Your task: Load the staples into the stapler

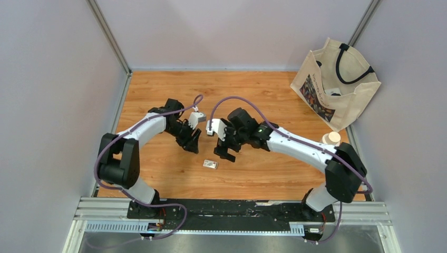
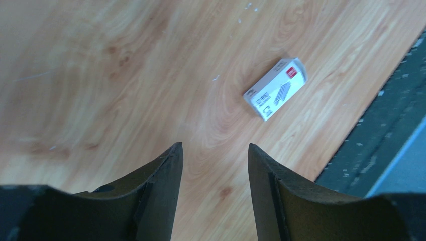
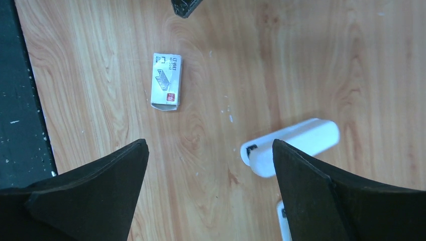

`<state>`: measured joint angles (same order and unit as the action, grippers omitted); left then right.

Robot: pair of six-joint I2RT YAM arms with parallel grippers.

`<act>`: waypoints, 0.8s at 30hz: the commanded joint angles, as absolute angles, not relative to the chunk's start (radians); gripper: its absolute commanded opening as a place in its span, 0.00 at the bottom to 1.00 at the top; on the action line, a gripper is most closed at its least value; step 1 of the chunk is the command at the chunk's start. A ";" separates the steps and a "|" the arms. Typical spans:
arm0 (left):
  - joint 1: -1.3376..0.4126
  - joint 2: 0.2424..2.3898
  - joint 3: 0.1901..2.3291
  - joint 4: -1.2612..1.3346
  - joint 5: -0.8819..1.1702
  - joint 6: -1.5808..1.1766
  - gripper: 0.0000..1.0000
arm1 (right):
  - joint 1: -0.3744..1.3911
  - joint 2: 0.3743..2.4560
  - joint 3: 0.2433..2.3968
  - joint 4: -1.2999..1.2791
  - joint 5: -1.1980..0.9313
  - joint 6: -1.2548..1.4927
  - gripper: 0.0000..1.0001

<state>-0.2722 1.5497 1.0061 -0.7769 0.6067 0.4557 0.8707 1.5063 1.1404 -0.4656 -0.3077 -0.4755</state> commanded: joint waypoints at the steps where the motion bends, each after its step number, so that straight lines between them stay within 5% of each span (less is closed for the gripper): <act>1: -0.238 1.635 1.046 -0.811 0.848 0.387 0.58 | 0.914 1.610 1.183 -0.365 -0.281 -0.499 0.99; 24: -0.215 1.867 1.095 -0.847 1.002 0.347 0.54 | 0.999 1.873 1.325 -0.455 -0.342 -0.511 0.86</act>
